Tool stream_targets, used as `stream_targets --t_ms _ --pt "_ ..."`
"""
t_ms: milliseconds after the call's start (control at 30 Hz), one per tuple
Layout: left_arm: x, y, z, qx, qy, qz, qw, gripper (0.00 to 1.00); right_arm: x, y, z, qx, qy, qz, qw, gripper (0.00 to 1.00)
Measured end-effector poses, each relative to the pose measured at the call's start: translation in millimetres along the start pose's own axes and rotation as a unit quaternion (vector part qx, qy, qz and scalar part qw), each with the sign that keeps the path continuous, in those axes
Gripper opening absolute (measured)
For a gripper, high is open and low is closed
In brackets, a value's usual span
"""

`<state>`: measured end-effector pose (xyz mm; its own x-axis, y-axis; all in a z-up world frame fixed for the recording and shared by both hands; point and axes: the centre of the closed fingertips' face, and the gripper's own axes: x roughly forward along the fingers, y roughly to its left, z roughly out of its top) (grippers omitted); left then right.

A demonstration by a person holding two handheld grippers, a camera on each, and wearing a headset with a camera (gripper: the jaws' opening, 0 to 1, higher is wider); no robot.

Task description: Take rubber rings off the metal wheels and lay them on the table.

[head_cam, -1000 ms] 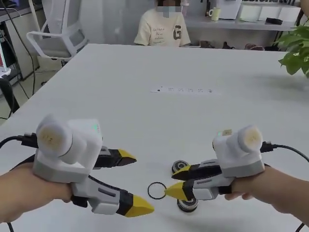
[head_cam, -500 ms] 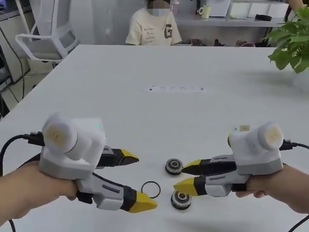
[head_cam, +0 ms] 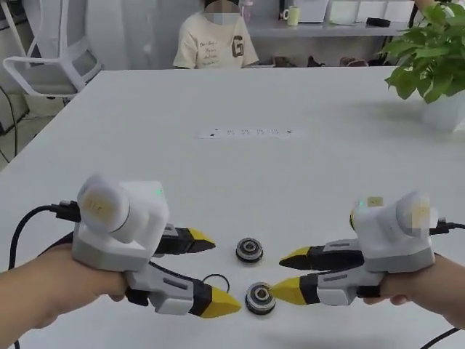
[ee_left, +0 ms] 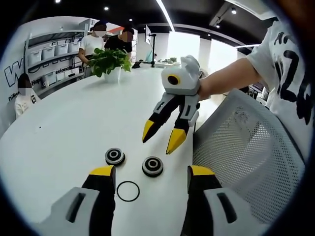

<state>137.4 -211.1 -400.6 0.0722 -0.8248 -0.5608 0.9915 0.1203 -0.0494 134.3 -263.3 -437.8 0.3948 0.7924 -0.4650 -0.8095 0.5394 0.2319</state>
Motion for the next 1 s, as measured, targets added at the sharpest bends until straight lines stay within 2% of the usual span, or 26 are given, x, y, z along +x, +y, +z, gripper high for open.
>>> stream_targets --t_ms 133,333,733,1000 --pt "7.1 -2.1 2.5 0.004 0.001 -0.006 1.0 0.54 -0.4 -0.6 -5.2 0.001 -0.001 0.0 1.0 0.35" --pt "17.6 -3.1 0.2 0.004 0.007 -0.011 0.9999 0.51 3.3 2.1 -16.1 -0.01 0.01 0.004 0.9999 0.35" --pt "32.8 -4.1 -15.4 0.0 0.028 -0.021 0.9994 0.44 12.5 3.0 -28.7 -0.014 0.015 0.008 0.9997 0.31" --pt "42.3 -7.6 -19.1 0.0 0.036 -0.029 0.9989 0.4 17.7 1.5 -32.0 -0.017 0.013 0.007 0.9998 0.27"
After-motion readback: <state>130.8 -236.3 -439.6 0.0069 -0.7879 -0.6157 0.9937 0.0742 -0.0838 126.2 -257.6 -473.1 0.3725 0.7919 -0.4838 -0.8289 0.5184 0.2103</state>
